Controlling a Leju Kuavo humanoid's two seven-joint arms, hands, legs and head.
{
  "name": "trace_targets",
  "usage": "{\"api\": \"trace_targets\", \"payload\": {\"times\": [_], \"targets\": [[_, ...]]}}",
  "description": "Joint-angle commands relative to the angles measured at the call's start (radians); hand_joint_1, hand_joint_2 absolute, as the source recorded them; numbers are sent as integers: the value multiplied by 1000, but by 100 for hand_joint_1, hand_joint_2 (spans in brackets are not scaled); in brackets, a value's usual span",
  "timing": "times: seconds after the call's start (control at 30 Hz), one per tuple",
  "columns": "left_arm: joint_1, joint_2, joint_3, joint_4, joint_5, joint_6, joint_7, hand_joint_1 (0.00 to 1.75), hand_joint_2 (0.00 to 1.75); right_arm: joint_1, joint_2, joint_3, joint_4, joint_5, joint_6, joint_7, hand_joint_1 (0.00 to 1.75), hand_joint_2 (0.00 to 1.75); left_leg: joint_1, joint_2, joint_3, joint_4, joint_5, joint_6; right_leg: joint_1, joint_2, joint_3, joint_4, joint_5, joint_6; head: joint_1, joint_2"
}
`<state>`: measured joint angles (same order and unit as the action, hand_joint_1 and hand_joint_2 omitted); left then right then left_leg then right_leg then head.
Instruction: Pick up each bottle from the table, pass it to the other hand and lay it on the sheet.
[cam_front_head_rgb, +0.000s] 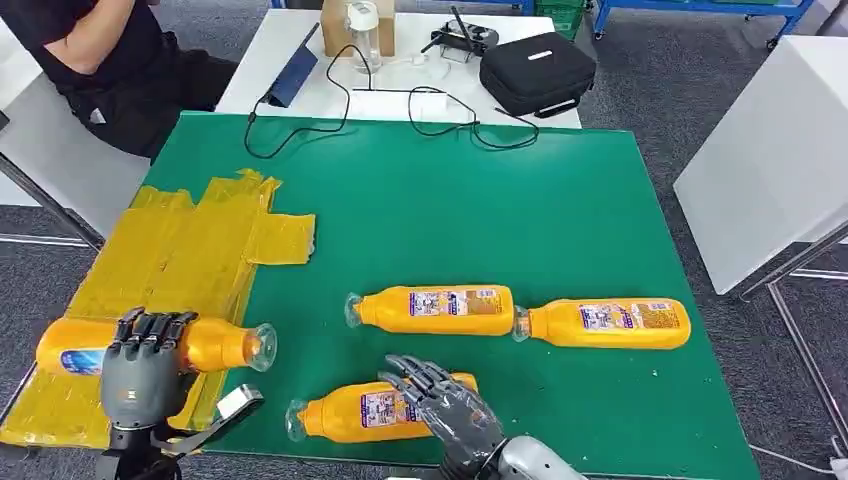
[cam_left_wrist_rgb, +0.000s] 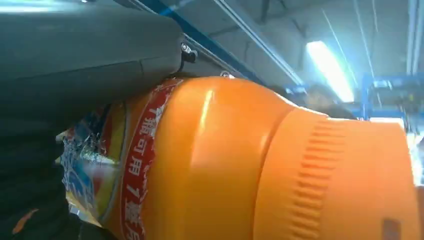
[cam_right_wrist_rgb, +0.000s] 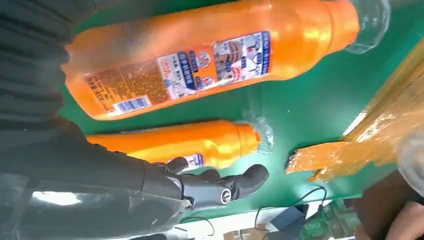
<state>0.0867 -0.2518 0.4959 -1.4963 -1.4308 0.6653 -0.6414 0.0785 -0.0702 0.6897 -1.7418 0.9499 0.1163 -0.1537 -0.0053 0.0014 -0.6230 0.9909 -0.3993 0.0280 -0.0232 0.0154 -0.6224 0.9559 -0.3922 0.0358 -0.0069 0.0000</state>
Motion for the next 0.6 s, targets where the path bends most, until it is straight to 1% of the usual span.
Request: {"api": "trace_targets", "payload": {"times": [0.03, 0.1, 0.13, 0.17, 0.23, 0.27, 0.3, 0.33, 0.37, 0.4, 0.43, 0.47, 0.5, 0.57, 0.6], "targets": [[-76, 65, -44, 228, -42, 33, 71, 175, 175, -75, -11, -14, 56, -4, 21, 6, 0, 175, 0, -1, 5, -1, -1, -2, 1, -3, 5, -1, -1, -2, 0, 0], [-77, 84, -88, 257, -38, 33, 102, 175, 175, -96, -8, -9, 62, -10, 24, 8, 0, 175, 1, -1, 6, -1, -1, -2, 1, -2, 6, -1, -1, -3, 0, 0], [-86, 91, -103, 276, -41, 33, 109, 175, 175, -110, -3, -11, 64, -16, 28, 13, 0, 175, 0, -1, 4, -1, 0, -2, 0, -2, 4, -1, 0, -2, 0, 0], [-90, 95, -118, 298, -32, 33, 115, 175, 175, -118, -1, -12, 66, -21, 33, 20, 0, 175, 0, -1, 6, -1, -1, -2, 1, -3, 6, 0, -1, -3, 0, 0], [-104, 102, -135, 336, -15, 33, 118, 175, 175, -130, 1, -9, 68, -24, 35, 33, 0, 175, 0, -1, 5, -1, 0, -2, 0, -2, 4, -1, 0, -2, 0, 0], [-129, 121, -167, 412, 4, 33, 119, 175, 175, -132, 10, -16, 67, -25, 39, 37, 0, 175, 0, -1, 6, -1, -1, -2, 1, -2, 6, 0, -1, -3, 0, 0], [-129, 121, -167, 412, 4, 33, 119, 175, 175, -132, 10, -16, 67, -25, 39, 37, 0, 175, 0, -2, 7, -1, -1, -3, 1, -3, 7, 0, -1, -3, 0, 0], [-152, 131, -176, 481, 22, 33, 106, 14, 175, -132, 14, -17, 66, -26, 42, 40, 0, 175, 0, -2, 8, -1, -2, -3, 1, -3, 8, 0, -2, -4, 0, 0], [-152, 131, -176, 481, 22, 33, 106, 0, 0, -132, 14, -17, 66, -26, 42, 40, 0, 175, 0, -4, 7, -2, -1, -3, 0, -5, 7, 0, -2, -3, 0, 0], [-186, 152, -202, 581, 22, 33, 137, 0, 0, -131, 17, -17, 67, -22, 47, 44, 0, 175, 0, -3, 8, -1, -1, -3, 1, -5, 8, 0, -2, -4, 0, 0], [-197, 161, -246, 612, -7, 33, 220, 0, 0, -132, 19, -16, 71, -10, 46, 47, 0, 175, 0, -3, 8, -1, -2, -4, 1, -5, 8, 0, -2, -4, -1, 0], [-214, 179, -254, 664, 24, 33, 216, 0, 0, -134, 22, -16, 73, -10, 48, 47, 0, 175, 0, -2, 8, -1, -2, -3, 1, -3, 8, 0, -2, -4, 0, 0], [-225, 191, -265, 685, 21, 33, 227, 0, 0, -135, 24, -16, 76, -10, 50, 48, 0, 175, 1, -4, 7, -1, -1, -3, 1, -6, 8, 0, -2, -4, 0, 0], [-240, 204, -295, 728, 28, 33, 259, 0, 0, -137, 27, -17, 81, -6, 55, 52, 0, 175, 0, -4, 7, -2, 0, -3, 1, -5, 8, -1, -1, -4, 0, 0], [-262, 211, -304, 781, 80, 33, 241, 0, 0, -137, 30, -17, 86, 9, 61, 62, 0, 175, 0, -4, 8, -2, -1, -3, 1, -6, 8, -1, -2, -4, 0, 0]]}}
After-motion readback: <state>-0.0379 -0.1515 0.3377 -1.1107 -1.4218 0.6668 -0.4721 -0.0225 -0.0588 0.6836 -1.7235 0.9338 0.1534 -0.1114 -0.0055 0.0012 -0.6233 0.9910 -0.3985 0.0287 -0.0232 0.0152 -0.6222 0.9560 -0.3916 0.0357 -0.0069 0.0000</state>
